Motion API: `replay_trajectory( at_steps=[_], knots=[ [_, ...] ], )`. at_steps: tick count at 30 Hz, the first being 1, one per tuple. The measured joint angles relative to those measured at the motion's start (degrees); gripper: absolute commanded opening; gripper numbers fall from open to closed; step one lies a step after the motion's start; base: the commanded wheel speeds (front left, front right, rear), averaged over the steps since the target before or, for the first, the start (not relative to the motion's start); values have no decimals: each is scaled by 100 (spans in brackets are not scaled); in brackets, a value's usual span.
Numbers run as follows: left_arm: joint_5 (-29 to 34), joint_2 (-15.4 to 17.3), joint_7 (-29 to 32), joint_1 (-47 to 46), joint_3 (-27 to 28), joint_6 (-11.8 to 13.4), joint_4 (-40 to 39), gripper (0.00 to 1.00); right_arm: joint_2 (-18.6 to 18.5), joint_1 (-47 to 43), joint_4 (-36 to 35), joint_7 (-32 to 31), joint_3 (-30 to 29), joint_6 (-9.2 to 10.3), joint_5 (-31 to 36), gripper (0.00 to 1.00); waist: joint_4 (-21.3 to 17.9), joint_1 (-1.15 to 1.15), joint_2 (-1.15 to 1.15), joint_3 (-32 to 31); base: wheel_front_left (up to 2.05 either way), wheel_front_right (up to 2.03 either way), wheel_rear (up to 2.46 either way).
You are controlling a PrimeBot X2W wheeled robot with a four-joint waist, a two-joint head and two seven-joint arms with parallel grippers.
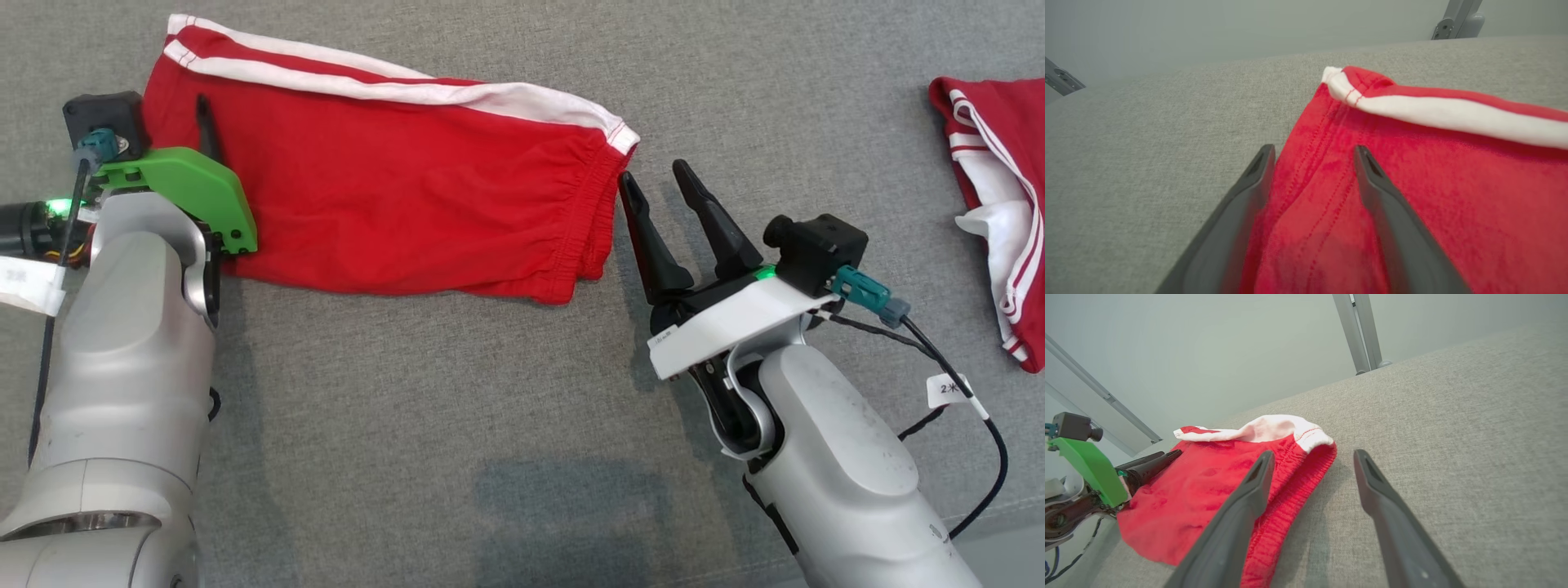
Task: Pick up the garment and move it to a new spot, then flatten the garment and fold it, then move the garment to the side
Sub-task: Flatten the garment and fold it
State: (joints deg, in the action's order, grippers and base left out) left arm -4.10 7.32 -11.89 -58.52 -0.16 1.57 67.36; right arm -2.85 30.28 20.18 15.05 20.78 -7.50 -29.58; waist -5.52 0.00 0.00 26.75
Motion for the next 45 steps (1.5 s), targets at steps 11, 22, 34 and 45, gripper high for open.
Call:
replay_trajectory(
  at_steps=[11, 22, 34, 45],
  knots=[
    [-255, 157, 788, -99, 71, -98, 443, 0, -1, -153, -58, 0, -33, 0, -1, 100, -124, 0, 0, -105, 0, 0, 0],
    [-616, 109, 469, 556, 260, -243, 527, 0, -1, -442, 190, 0, -203, 0, -38, 100, -89, 0, 0, -561, 0, 0, 0],
    [-783, -165, -188, 1597, 258, -207, 446, 100, 0, -816, 471, 0, -182, 0, 169, 100, 293, 0, 0, -1234, 0, 0, 0],
    [-652, -427, -326, 2886, -54, -64, -1246, 100, 1, -749, 999, 0, -209, 0, 413, 100, 830, 0, 0, -1309, 0, 0, 0]
  ],
)
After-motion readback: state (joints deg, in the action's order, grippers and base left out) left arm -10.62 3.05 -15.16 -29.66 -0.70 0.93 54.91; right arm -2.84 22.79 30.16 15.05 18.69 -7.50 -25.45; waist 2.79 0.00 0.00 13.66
